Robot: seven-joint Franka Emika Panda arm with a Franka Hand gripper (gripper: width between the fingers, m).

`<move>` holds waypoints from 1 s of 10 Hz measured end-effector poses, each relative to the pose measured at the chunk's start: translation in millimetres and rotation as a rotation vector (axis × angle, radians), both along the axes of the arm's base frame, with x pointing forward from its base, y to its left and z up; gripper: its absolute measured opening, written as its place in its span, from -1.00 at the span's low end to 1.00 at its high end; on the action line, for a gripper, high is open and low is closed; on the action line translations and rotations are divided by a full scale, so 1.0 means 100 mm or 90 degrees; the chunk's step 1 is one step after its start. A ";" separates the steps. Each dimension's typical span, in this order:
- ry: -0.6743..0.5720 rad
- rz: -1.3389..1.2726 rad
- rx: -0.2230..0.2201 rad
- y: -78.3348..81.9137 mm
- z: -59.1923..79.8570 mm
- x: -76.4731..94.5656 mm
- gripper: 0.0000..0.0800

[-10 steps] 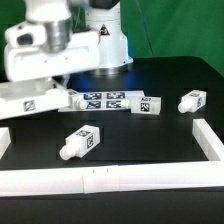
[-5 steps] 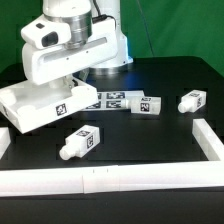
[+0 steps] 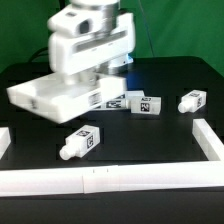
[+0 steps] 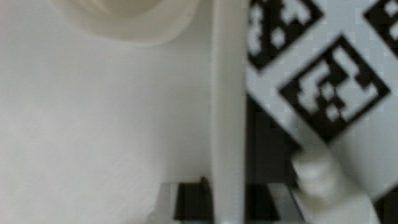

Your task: Assemble one leg

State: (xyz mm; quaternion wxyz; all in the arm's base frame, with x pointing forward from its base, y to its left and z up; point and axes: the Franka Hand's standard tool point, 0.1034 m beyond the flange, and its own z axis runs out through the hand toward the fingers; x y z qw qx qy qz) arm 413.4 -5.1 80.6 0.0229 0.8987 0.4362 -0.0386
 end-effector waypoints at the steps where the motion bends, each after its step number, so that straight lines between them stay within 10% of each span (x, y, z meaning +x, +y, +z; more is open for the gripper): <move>1: -0.014 0.017 0.009 0.06 -0.01 -0.02 -0.87; 6: -0.025 0.016 0.007 0.08 -0.04 -0.02 -0.87; 10: -0.016 0.195 -0.008 0.74 -0.14 0.32 -0.87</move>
Offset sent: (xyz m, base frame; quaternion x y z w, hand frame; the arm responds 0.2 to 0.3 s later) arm 0.0000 0.0000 0.0000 0.0000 0.0000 0.0000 1.0000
